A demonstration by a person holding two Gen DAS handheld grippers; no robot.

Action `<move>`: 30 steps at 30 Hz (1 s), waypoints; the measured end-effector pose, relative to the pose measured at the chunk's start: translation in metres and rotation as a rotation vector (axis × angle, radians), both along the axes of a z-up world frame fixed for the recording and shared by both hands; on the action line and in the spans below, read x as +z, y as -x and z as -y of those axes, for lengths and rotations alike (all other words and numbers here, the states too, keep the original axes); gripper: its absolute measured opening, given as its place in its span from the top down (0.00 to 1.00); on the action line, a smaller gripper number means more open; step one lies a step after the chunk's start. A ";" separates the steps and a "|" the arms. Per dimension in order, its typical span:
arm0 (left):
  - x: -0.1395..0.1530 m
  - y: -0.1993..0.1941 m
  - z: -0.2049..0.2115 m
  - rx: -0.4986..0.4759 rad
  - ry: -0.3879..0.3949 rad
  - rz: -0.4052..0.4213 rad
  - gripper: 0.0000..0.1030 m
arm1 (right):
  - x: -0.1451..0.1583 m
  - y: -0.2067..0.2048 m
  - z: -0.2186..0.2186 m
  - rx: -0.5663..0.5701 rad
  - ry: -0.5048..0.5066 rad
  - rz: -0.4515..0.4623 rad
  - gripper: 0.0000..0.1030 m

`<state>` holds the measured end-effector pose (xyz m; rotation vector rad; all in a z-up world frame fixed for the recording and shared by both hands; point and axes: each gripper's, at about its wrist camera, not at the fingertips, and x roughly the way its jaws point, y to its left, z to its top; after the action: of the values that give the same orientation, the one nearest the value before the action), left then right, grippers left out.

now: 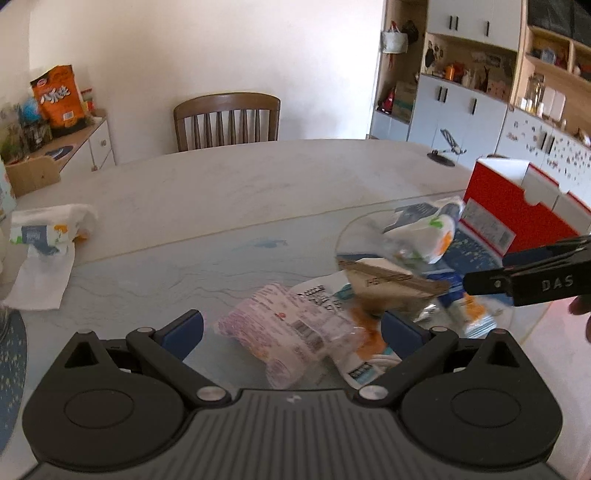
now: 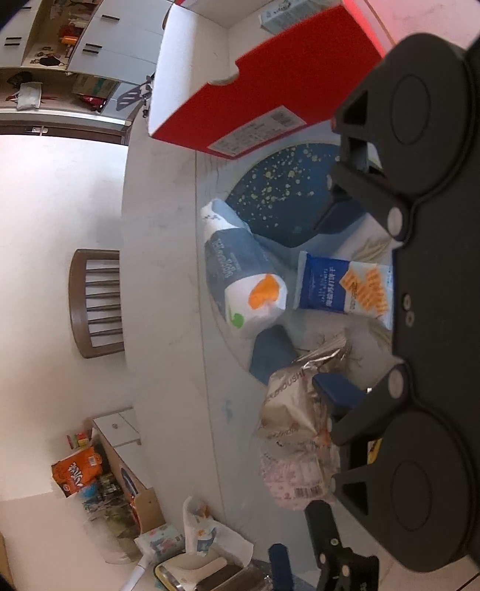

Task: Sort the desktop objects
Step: 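Withdraw both grippers from the shoebox back over the snack pile, then grasp the blue cracker packet with the right gripper while the left grasps the pink bread bag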

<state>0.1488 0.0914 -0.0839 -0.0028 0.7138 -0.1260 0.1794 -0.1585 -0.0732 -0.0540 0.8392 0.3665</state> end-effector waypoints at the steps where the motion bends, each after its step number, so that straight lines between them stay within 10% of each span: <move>1: -0.003 -0.003 -0.001 -0.005 0.000 -0.002 0.00 | -0.002 -0.001 -0.001 0.002 0.004 -0.003 0.21; 30: -0.032 -0.035 -0.007 -0.103 -0.040 -0.052 0.02 | -0.035 -0.019 -0.003 0.004 0.051 -0.104 0.30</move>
<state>0.1836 0.0989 -0.1157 0.0693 0.7682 -0.2109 0.1980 -0.1555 -0.1079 -0.0843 0.9515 0.3541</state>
